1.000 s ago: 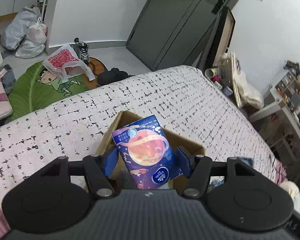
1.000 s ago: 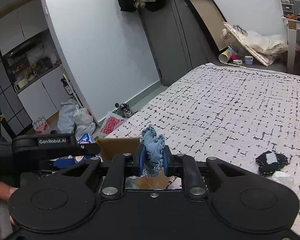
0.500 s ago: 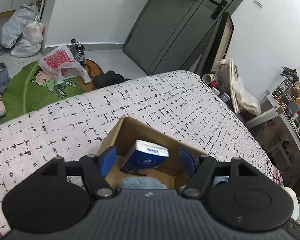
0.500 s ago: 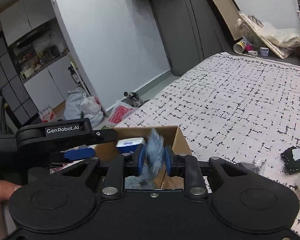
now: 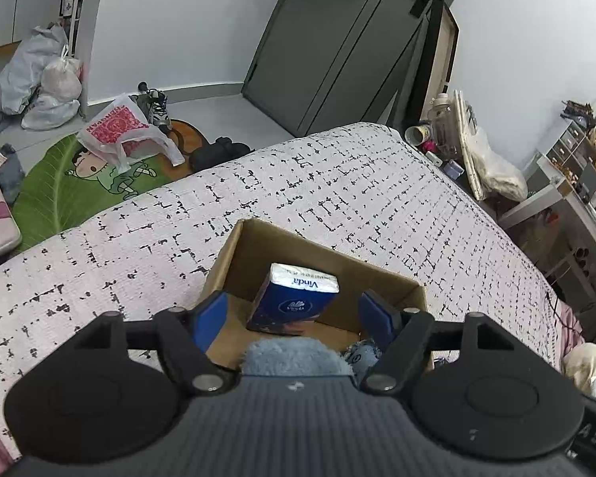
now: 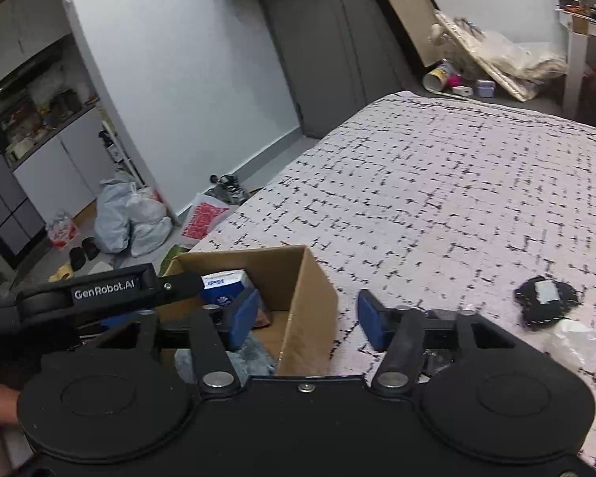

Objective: Organize soft objects
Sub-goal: 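Withdraw both grippers from the box toward the remaining items on the bed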

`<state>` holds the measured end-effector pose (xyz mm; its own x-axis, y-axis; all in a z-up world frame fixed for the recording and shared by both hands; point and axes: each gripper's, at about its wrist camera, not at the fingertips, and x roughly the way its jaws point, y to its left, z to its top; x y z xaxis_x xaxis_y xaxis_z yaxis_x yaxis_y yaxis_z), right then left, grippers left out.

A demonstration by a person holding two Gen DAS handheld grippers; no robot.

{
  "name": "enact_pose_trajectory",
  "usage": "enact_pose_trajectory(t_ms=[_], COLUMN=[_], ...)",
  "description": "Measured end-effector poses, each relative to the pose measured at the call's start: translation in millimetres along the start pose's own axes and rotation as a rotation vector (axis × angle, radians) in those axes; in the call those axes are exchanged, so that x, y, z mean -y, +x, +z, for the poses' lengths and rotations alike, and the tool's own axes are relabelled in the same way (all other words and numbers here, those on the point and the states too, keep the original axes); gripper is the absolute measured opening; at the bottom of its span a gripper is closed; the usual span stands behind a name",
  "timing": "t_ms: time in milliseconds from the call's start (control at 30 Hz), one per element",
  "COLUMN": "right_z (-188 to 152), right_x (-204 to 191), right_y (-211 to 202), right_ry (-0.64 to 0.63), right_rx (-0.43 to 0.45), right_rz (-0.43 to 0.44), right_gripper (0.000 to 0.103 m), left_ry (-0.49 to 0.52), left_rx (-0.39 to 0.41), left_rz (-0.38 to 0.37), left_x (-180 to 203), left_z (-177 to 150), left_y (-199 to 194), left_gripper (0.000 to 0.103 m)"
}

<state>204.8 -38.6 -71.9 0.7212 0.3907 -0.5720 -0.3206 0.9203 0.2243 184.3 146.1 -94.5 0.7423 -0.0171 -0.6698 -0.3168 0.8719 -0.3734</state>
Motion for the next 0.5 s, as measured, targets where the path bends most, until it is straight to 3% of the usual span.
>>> enact_pose_trajectory(t_ms=[67, 367, 500], right_z=[1, 6, 7], right_x=[3, 22, 26], right_y=[-7, -28, -37], right_ry=[0.011, 0.041, 0.036], right_rx=[0.007, 0.007, 0.018], right_rz=[-0.014, -0.047, -0.057], right_gripper=[0.083, 0.100, 0.103], left_ry=[0.026, 0.073, 0.115], left_rx=[0.004, 0.057, 0.102], left_rz=[0.017, 0.020, 0.033], left_x=[6, 36, 52], left_z=[-1, -10, -12], left_y=[-3, -22, -34], left_gripper=[0.075, 0.085, 0.088])
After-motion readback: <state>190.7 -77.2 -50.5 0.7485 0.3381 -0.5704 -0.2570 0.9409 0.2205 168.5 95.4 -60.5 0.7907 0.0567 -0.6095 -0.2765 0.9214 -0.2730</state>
